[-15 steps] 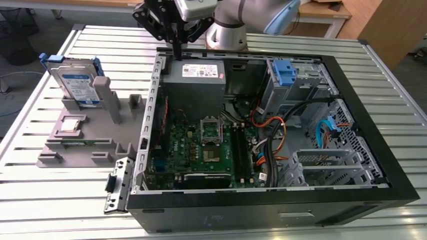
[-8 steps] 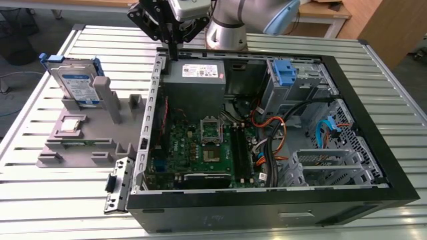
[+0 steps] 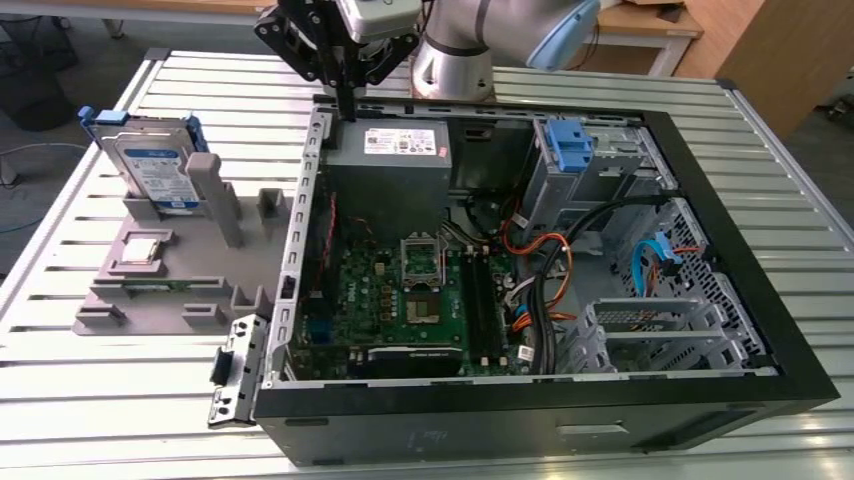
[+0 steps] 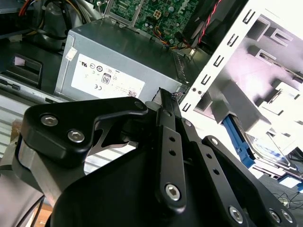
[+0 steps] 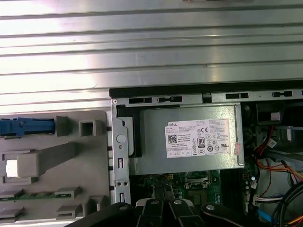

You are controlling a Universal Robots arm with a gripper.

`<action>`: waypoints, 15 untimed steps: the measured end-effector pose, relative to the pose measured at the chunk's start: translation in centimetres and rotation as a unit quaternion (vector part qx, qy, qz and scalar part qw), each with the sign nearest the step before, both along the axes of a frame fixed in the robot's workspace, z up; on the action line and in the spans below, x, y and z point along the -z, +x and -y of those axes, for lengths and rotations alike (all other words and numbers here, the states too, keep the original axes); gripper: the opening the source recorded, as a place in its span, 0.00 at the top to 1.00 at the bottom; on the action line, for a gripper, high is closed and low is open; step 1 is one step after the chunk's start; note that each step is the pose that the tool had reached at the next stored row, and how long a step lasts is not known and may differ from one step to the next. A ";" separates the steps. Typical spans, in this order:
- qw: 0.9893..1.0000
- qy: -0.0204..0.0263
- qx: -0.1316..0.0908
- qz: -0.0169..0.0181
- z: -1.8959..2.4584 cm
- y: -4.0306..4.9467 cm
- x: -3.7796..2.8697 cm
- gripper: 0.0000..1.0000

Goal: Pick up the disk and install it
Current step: 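Reach for the disk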

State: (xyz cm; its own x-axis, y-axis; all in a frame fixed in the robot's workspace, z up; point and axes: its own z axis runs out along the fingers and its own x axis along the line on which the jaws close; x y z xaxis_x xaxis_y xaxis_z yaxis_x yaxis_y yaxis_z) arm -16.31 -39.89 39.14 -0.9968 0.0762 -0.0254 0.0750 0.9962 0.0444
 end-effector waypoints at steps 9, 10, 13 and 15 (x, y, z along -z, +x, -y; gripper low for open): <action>1.000 0.000 0.000 0.000 0.00 -0.79 0.01 0.90; 1.000 0.000 0.000 0.000 0.00 -0.88 0.01 0.90; 1.000 0.000 0.000 0.000 0.00 -0.99 0.01 0.90; 1.000 0.000 0.000 0.000 0.00 -1.01 0.01 0.90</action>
State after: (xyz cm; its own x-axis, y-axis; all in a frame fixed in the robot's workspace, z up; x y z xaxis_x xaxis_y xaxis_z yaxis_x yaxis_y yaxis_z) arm -17.32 -39.89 39.13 -0.9968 0.0762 -0.0255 0.0750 0.9962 0.0444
